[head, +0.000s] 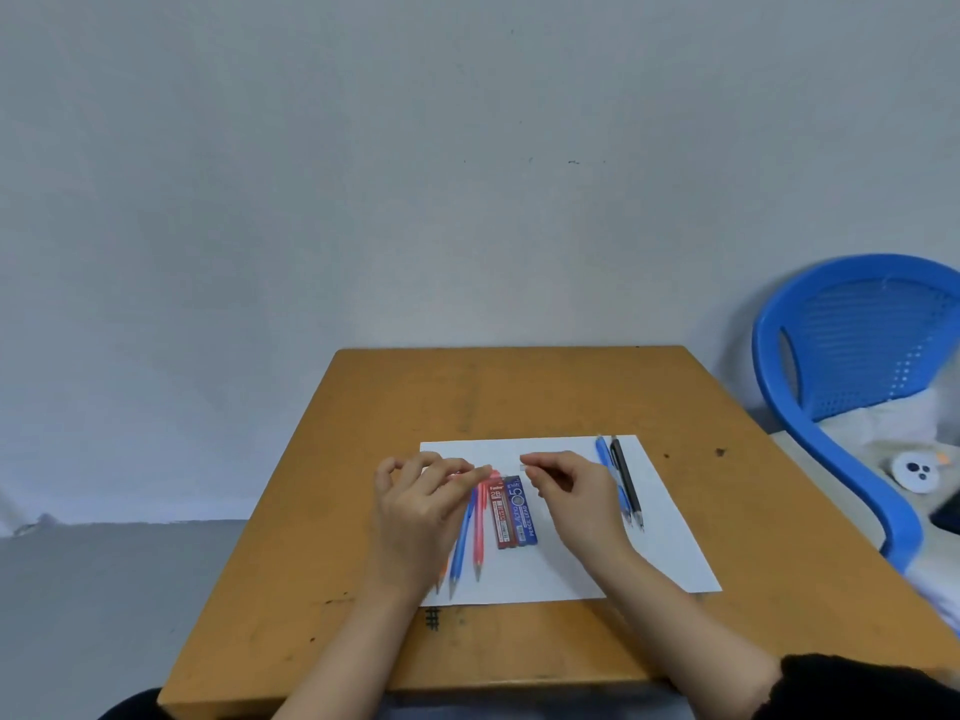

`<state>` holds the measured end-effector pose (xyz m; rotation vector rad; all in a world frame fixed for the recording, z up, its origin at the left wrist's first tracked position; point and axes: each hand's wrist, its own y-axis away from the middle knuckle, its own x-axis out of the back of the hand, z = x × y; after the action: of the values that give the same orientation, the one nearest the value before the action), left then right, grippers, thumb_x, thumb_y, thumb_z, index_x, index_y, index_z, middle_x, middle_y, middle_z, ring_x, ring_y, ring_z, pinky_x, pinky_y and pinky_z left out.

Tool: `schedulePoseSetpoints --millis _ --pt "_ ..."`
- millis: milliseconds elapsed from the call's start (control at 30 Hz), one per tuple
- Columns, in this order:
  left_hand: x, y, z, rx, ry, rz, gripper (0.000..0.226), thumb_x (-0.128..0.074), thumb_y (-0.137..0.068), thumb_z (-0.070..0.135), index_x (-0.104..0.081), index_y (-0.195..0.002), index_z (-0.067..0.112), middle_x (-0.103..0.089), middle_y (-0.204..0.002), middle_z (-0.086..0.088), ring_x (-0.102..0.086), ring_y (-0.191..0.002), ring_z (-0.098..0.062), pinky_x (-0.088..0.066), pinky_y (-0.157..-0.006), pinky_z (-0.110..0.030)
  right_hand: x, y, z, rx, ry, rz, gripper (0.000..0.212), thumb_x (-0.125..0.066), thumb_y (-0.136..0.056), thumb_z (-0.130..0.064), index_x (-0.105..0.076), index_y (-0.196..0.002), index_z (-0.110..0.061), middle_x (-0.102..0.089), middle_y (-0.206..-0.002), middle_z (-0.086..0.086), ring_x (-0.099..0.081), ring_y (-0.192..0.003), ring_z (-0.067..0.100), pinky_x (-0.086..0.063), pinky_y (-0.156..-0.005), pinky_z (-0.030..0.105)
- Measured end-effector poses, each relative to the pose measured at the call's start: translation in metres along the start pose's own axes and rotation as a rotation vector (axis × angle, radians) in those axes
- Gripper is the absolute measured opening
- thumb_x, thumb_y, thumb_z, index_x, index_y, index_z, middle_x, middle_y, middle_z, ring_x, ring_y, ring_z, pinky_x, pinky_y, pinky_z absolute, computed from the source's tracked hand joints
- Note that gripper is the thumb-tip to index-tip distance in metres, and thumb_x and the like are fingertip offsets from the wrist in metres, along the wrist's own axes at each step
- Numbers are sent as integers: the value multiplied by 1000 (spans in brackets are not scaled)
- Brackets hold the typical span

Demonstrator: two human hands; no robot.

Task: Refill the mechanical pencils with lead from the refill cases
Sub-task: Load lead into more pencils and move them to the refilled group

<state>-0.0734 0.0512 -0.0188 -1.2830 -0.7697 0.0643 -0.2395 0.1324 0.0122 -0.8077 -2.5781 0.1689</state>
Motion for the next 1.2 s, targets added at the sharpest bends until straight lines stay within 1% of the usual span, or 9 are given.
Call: schedulePoseSetpoints --millis 100,267,367,500,667,833,933,1067,1200 --pt "-3 2 -2 -47 -31 -9 22 -68 -84 35 -70 -105 27 -72 -95 7 -59 -91 -18 -32 -86 -36 -3 9 10 -11 -101 19 16 -61 -91 -11 -71 -95 -24 -69 -92 -13 -63 -87 -3 -51 -73 15" --pt "-6 0 3 -96 -52 -10 17 -60 -92 34 -75 -98 27 -71 -91 8 -57 -90 -17 -34 -82 -36 -1 19 12 5 -317 73 25 -64 -87 -1 -71 -90 -24 -72 -91 -8 -65 -80 -1 -49 -70 11" --pt "-7 -1 4 -112 -48 -6 15 -65 -89 33 -73 -100 27 -71 -92 6 -57 -90 -18 -35 -82 -37 0 21 12 31 -323 67 27 -65 -86 -1 -70 -89 -27 -72 -88 -11 -66 -83 1 -50 -71 13" --pt "-7 2 3 -116 -31 7 34 -76 -80 32 -59 -109 30 -72 -95 5 -56 -93 -18 -34 -84 -37 0 22 12 77 -269 32 29 -64 -86 -1 -70 -88 -30 -71 -87 -13 -65 -86 1 -51 -72 13" --pt "-6 2 2 -130 -15 14 30 -73 -82 34 -62 -109 28 -72 -94 4 -56 -93 -18 -34 -84 -38 0 23 11 103 -277 -6 30 -64 -86 -1 -69 -89 -30 -71 -88 -13 -66 -87 1 -51 -72 13" --pt "-7 4 1 -134 -9 10 38 -79 -78 30 -59 -110 29 -72 -93 4 -56 -91 -18 -36 -82 -38 -1 22 12 102 -288 -7 27 -65 -86 -1 -70 -90 -27 -71 -89 -11 -66 -87 1 -50 -71 13" --pt "-7 5 0 -145 57 -16 36 -77 -80 31 -59 -112 27 -71 -93 2 -59 -86 -18 -40 -77 -36 -1 22 13 110 -288 -1 28 -65 -85 0 -70 -91 -27 -71 -88 -10 -66 -87 1 -50 -71 13" --pt "-5 3 2 -138 185 -58 22 -60 -94 35 -63 -111 22 -71 -90 -4 -59 -77 -14 -47 -61 -30 -1 21 15 116 -275 -7 24 -65 -85 -2 -71 -94 -24 -71 -90 -8 -66 -88 2 -51 -71 13" --pt "-5 5 2 -111 197 -62 22 -65 -89 27 -75 -103 12 -70 -87 -6 -57 -75 -13 -50 -57 -28 0 21 17 100 -281 -31 22 -65 -86 -4 -70 -96 -23 -71 -92 -7 -66 -91 4 -52 -71 15"
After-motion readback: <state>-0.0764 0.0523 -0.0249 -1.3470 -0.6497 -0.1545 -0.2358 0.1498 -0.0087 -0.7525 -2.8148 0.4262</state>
